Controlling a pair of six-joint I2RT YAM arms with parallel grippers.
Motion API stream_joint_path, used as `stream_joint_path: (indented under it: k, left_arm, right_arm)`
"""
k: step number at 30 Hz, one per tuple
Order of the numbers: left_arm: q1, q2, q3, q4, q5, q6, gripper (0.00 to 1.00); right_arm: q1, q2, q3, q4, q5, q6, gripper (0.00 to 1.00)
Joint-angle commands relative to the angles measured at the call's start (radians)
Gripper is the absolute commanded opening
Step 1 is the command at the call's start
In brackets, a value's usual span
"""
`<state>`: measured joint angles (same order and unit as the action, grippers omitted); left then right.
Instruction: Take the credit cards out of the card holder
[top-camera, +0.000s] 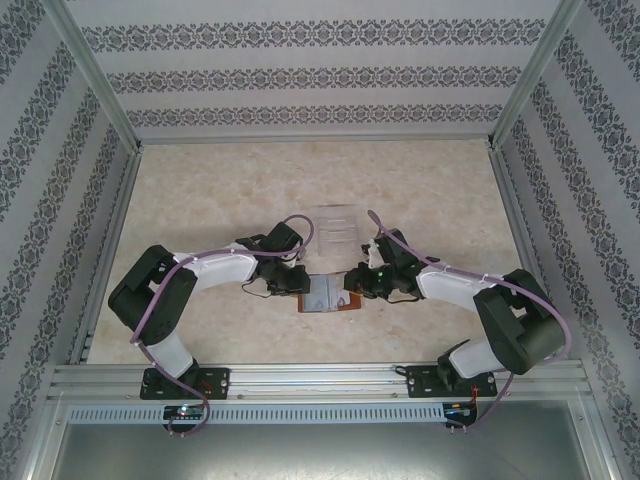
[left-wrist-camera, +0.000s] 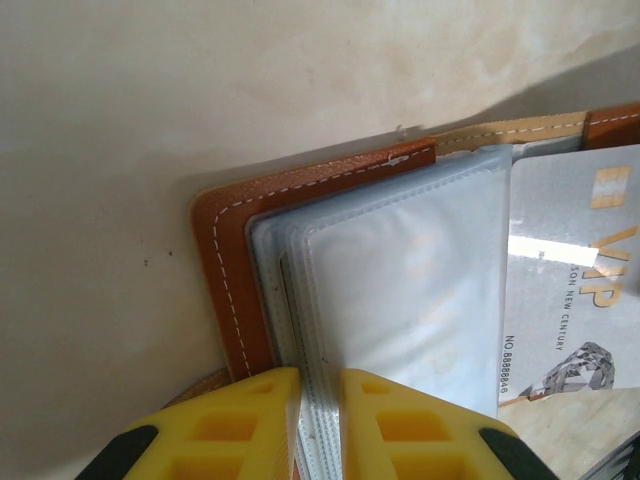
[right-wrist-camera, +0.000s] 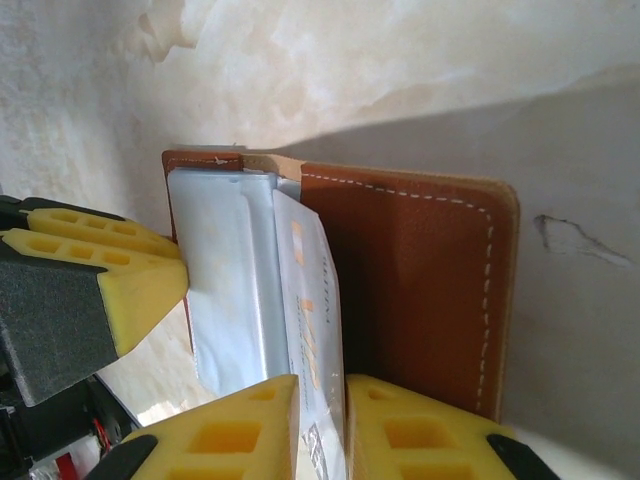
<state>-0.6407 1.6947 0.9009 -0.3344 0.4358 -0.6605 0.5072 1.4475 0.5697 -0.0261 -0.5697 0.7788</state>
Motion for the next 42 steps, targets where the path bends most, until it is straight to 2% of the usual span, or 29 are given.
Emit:
stream_joint_path:
  k: [1,22,42]
  left_arm:
    - [-0.006,0.049,-0.033,-0.121,-0.053,0.021,0.19]
    - [-0.007,0.048,-0.021,-0.129,-0.052,0.027,0.19]
    - [-0.007,0.043,-0.02,-0.127,-0.05,0.028,0.19]
  right_arm:
    - [0.02,0.01,0.029,0.007,-0.009,0.01,0.21]
    - [0.054,0.031,0.082,-0.071,0.048,-0.001,0.13]
    - [0.054,-0.059,0.14,-0.206,0.091,-0.069,0.1]
